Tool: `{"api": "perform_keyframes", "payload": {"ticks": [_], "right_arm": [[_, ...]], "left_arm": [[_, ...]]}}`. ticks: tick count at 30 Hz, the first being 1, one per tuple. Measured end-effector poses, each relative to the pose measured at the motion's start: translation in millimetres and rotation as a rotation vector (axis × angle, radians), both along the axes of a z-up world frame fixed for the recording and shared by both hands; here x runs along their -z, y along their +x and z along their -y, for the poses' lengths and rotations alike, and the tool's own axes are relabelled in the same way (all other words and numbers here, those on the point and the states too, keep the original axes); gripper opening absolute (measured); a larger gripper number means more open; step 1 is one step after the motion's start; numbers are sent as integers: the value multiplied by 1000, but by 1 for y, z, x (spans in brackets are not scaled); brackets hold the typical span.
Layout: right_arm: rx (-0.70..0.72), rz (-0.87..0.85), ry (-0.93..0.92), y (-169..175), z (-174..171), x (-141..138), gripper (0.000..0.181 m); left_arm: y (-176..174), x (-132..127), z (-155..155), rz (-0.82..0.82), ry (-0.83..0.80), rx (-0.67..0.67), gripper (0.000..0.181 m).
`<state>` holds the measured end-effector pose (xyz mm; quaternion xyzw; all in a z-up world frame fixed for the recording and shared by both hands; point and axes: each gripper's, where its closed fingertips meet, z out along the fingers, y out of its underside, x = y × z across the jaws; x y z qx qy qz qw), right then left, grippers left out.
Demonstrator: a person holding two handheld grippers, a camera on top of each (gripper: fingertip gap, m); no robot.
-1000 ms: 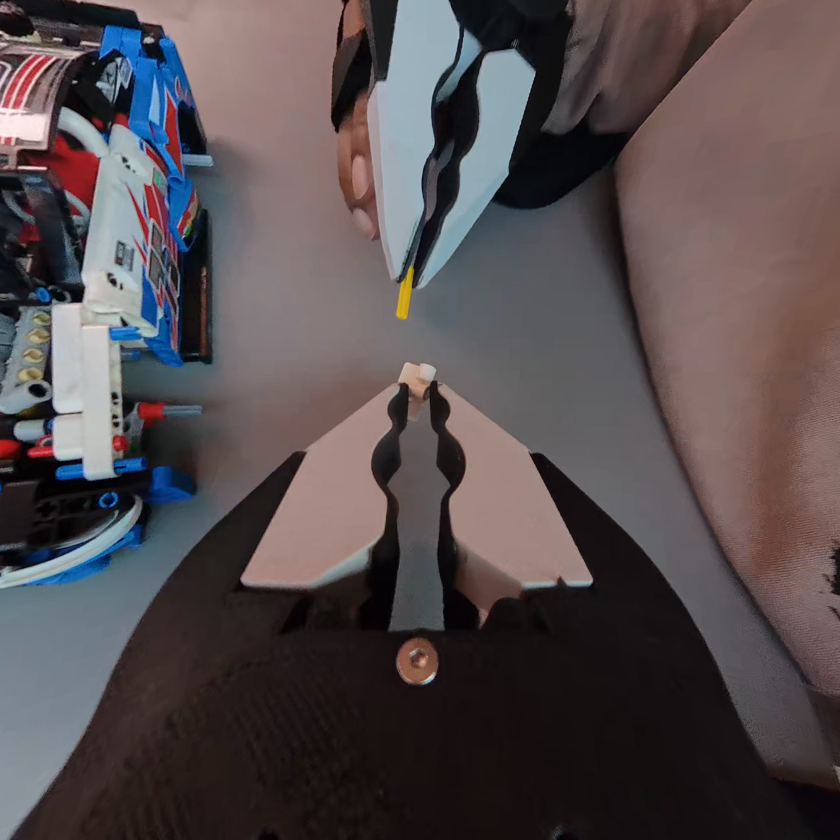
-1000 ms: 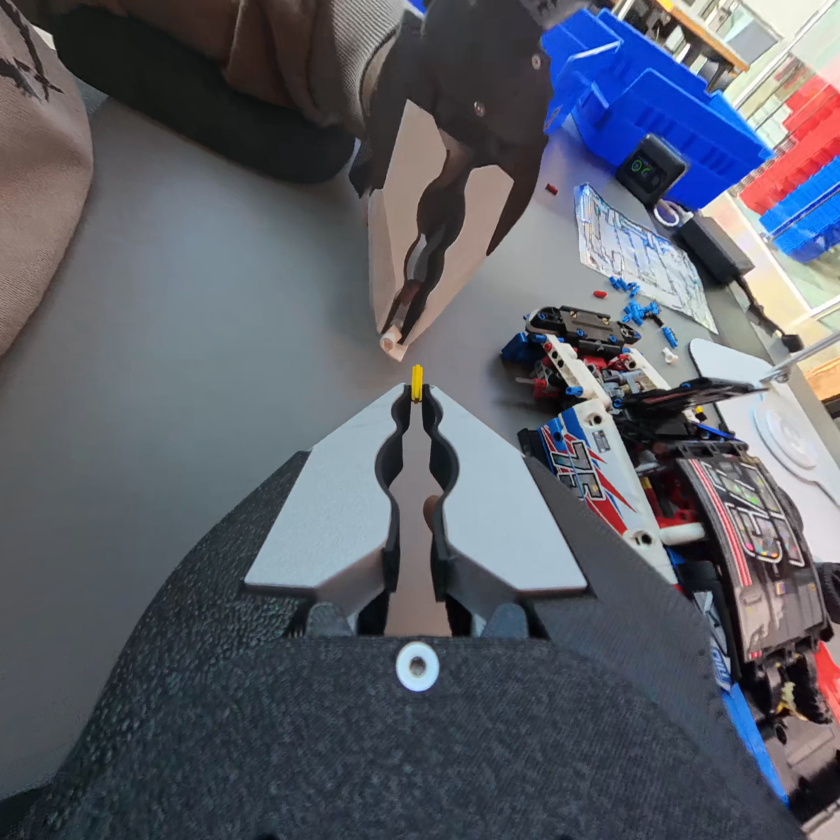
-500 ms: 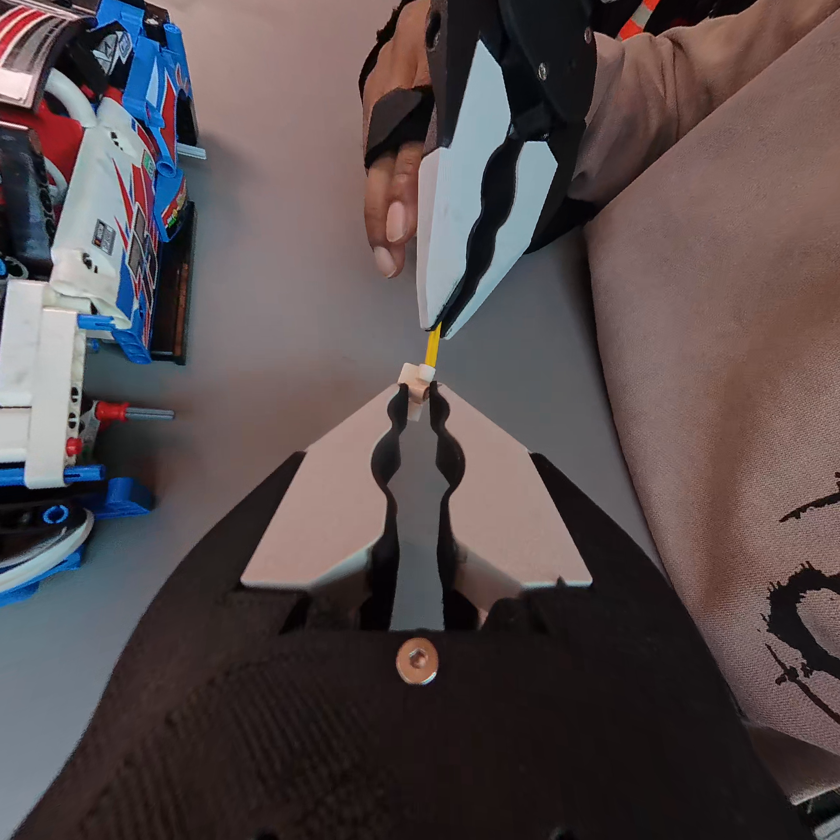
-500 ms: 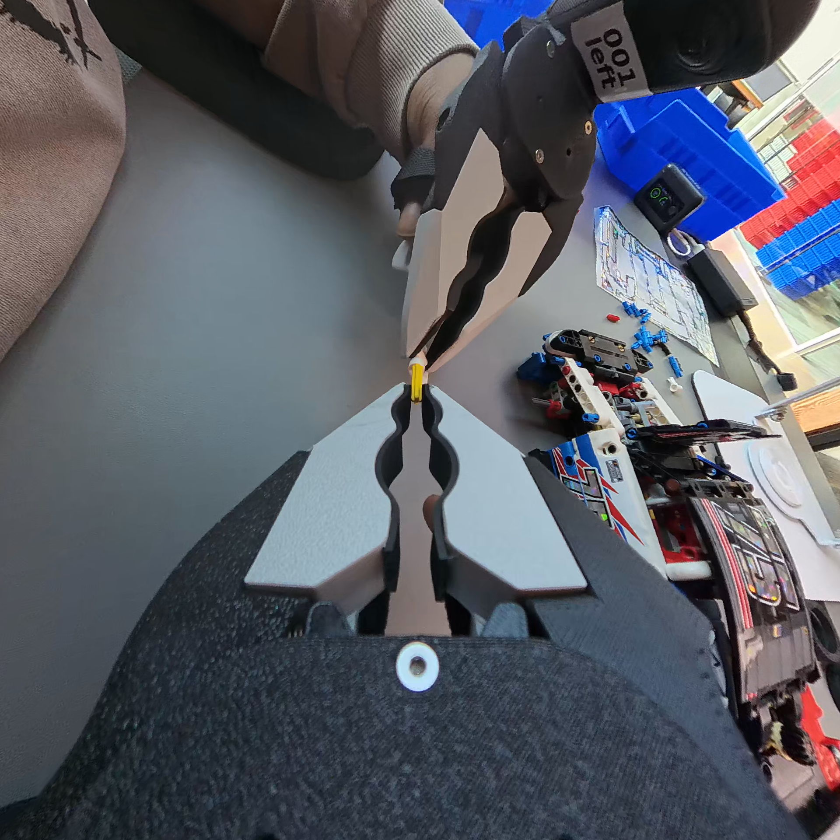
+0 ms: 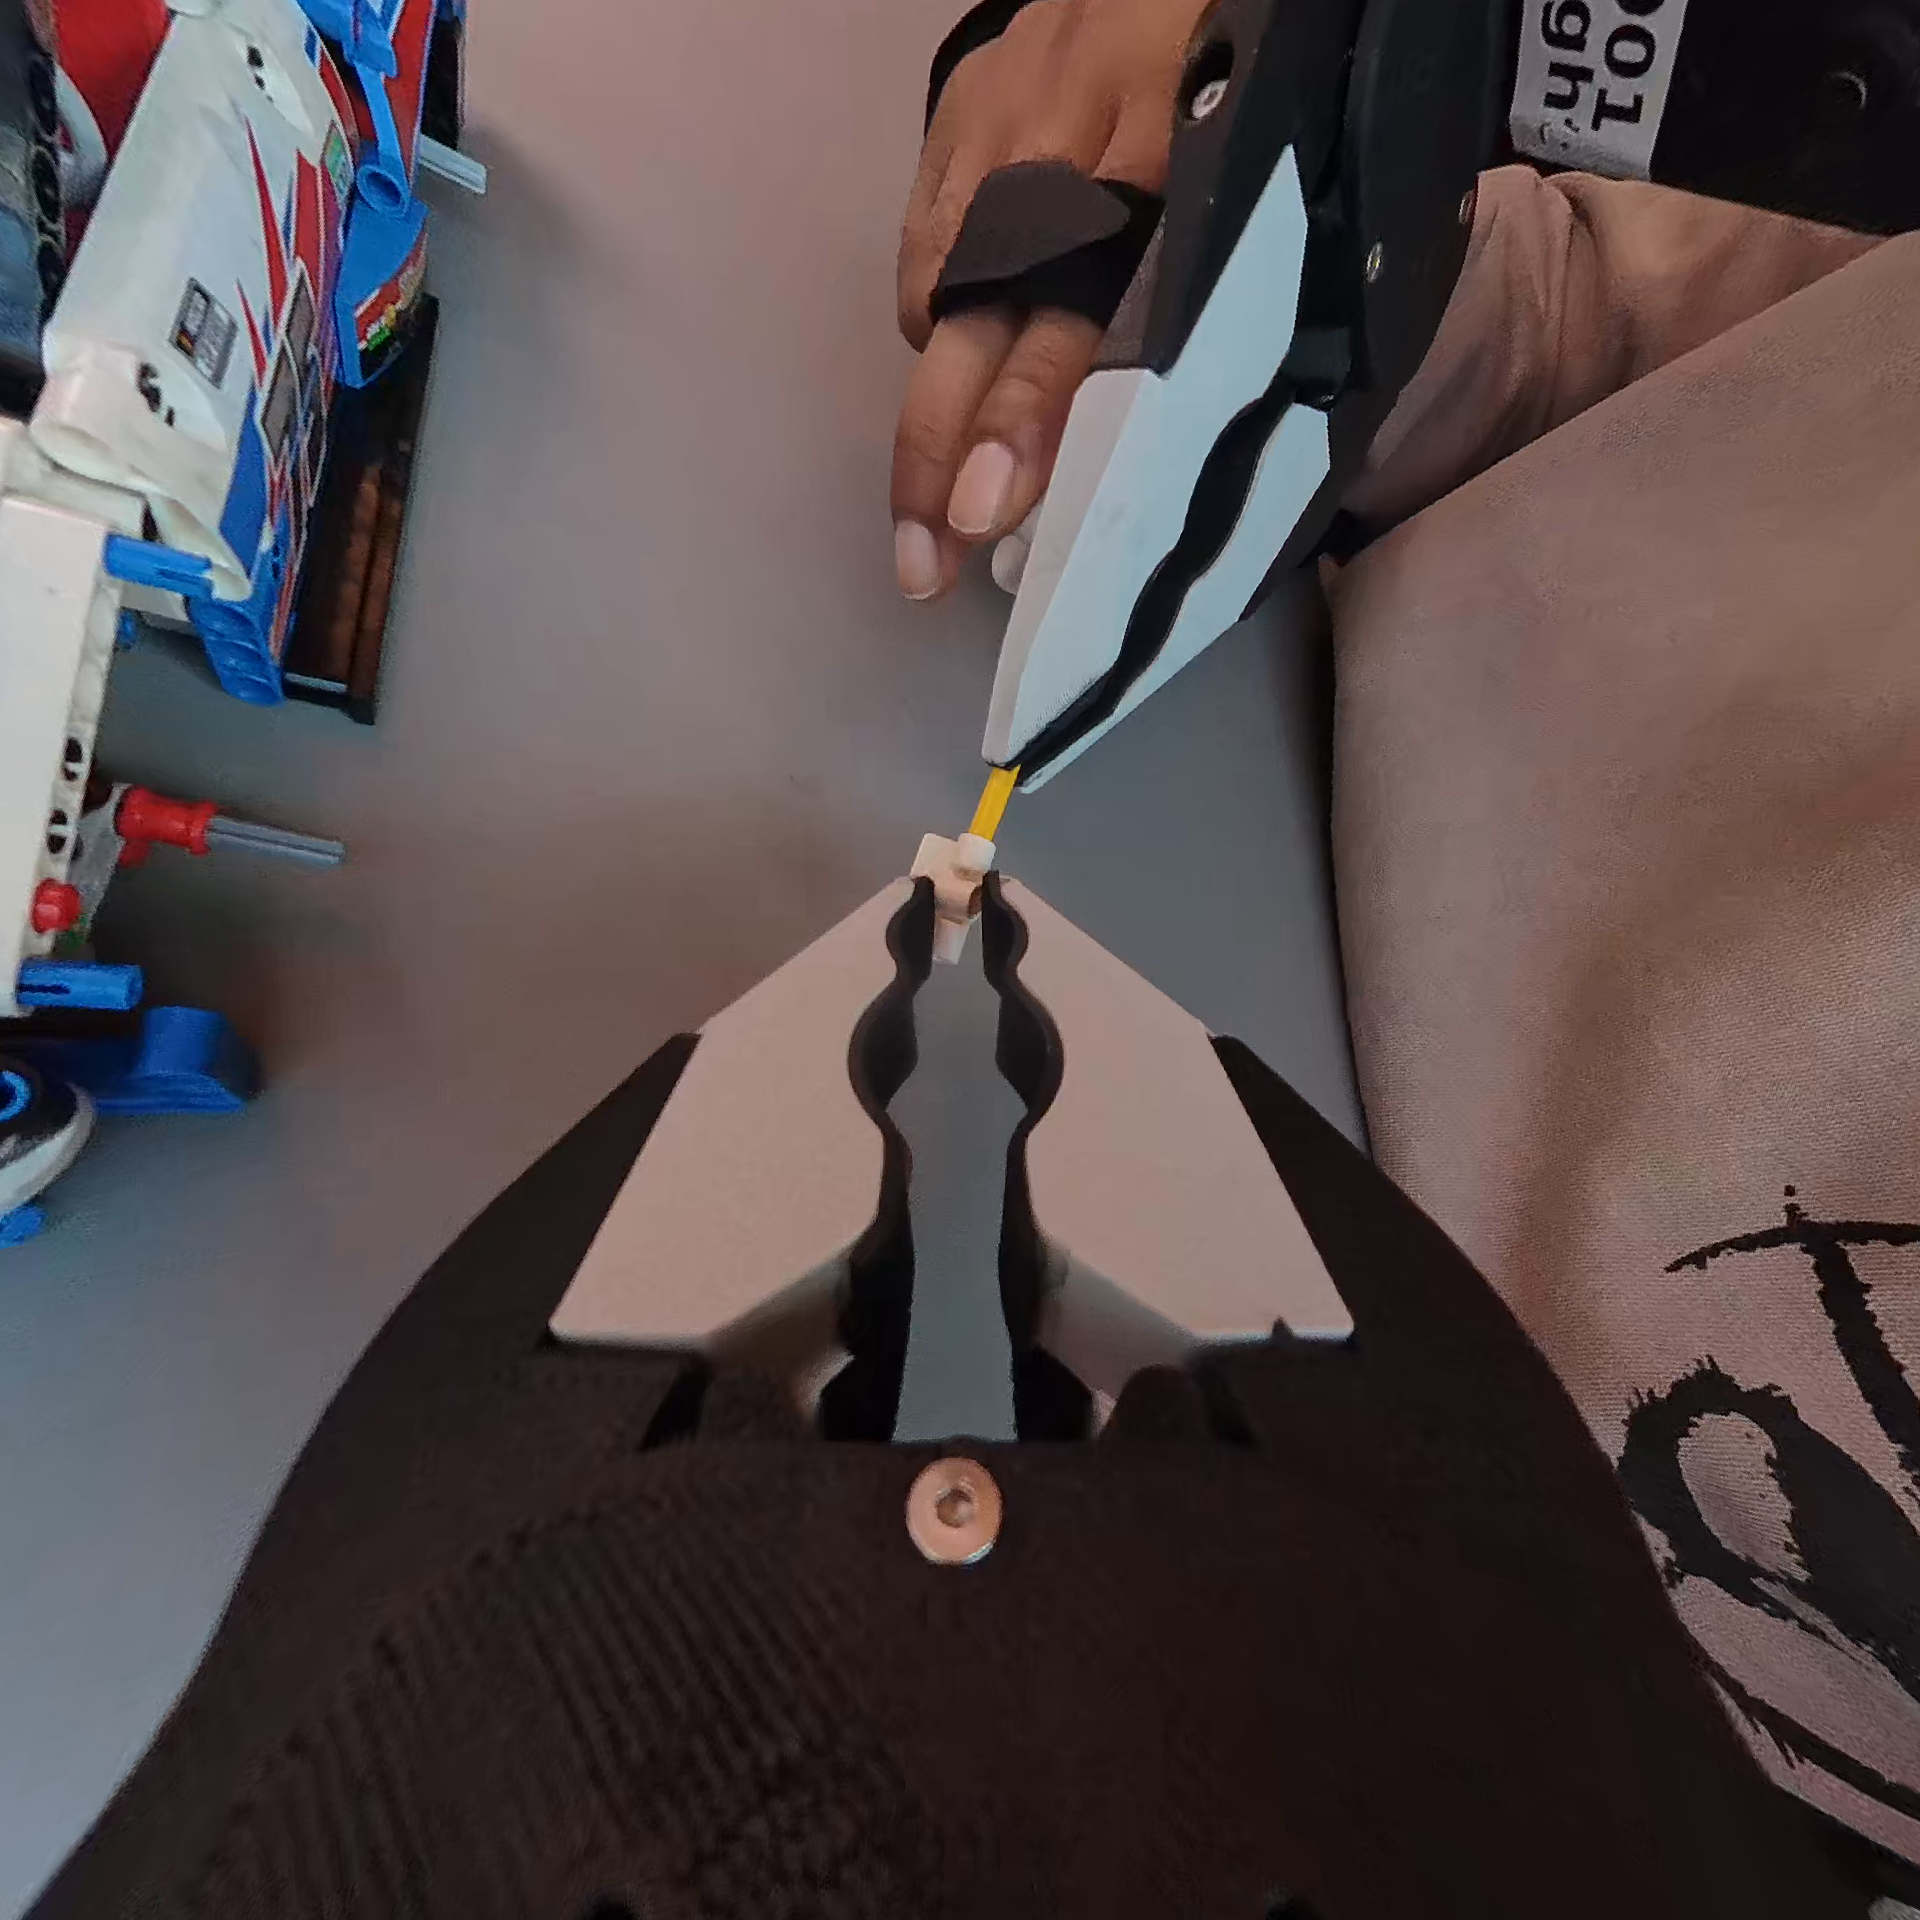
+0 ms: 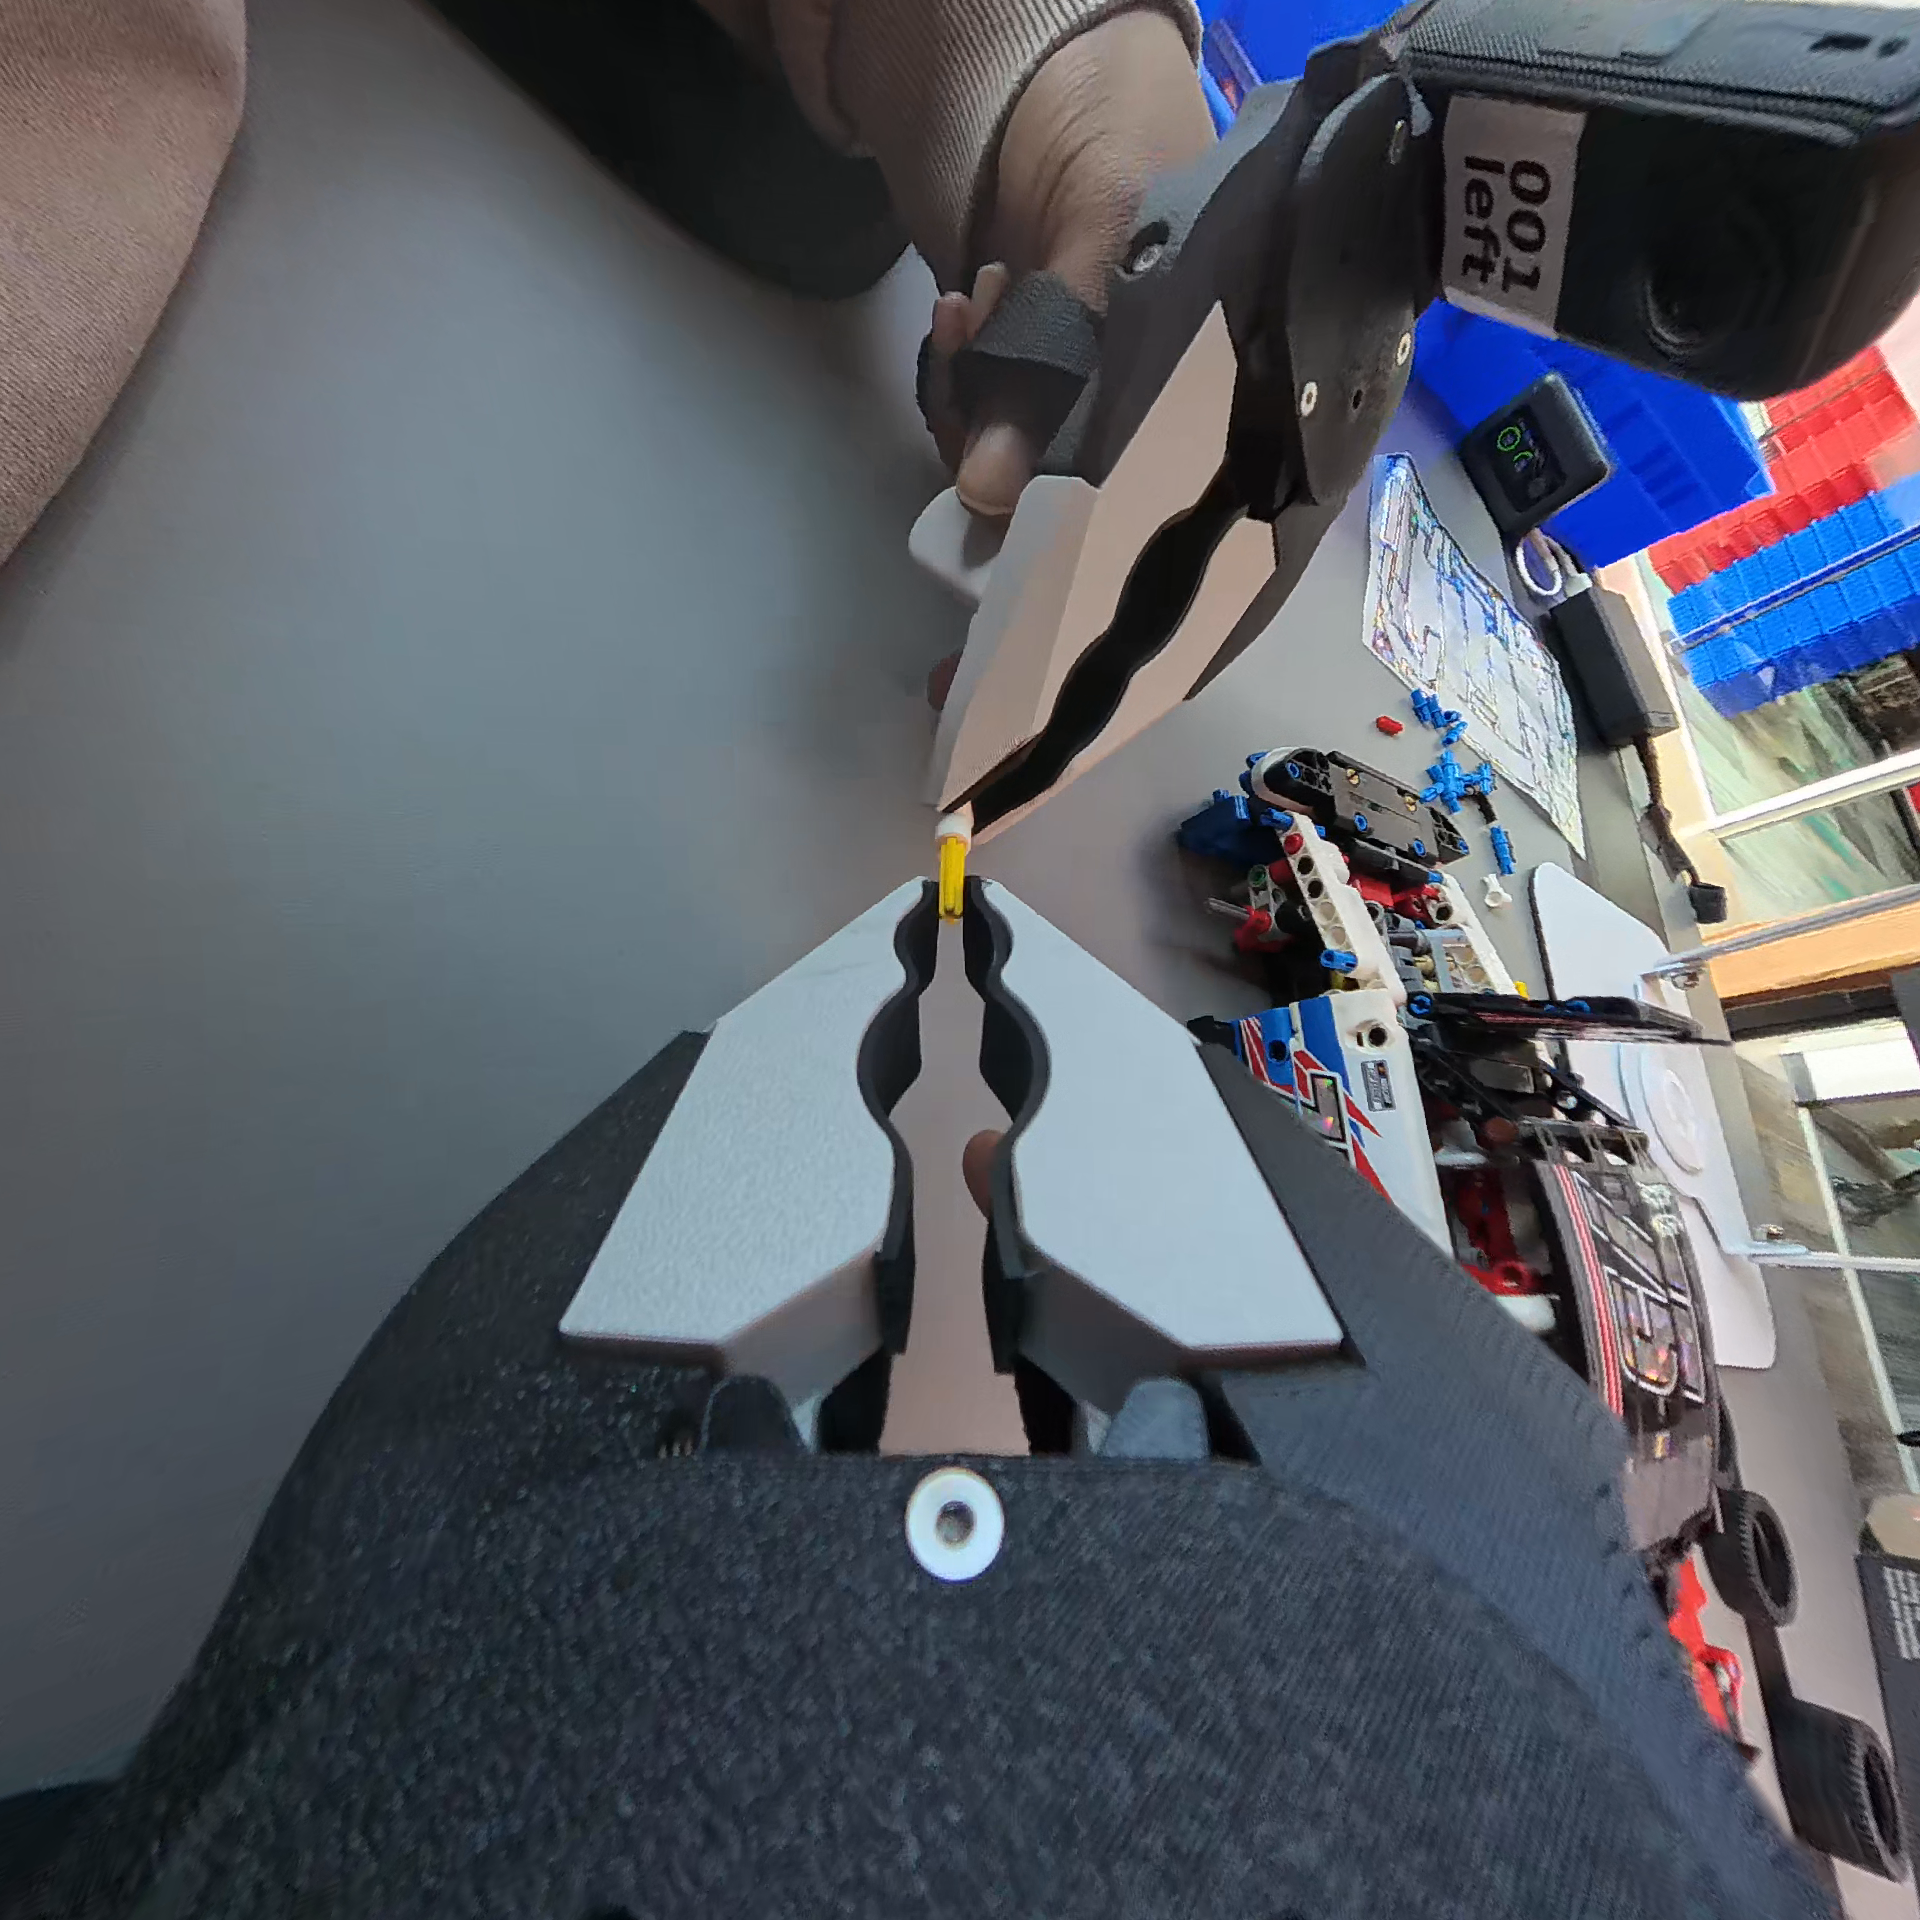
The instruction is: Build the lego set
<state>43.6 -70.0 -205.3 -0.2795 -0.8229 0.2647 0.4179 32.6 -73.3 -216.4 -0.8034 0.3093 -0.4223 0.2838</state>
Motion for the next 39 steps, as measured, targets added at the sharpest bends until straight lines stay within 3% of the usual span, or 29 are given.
{"api": "perform_keyframes", "payload": {"ticks": [7, 23, 32, 39], "right_arm": [[-28, -52, 6, -2, 6, -6, 3], [-156, -85, -411, 13, 29, -48, 3], [-113, -176, -440, 6, 21, -60, 3], [-62, -337, -485, 2, 9, -87, 3]], "left_arm": [[0, -3, 1, 67, -56, -7, 7], [14, -47, 23, 358, -42, 127, 6], [10, -56, 15, 422, -44, 74, 6], [4, -83, 4, 574, -7, 15, 6]]}}
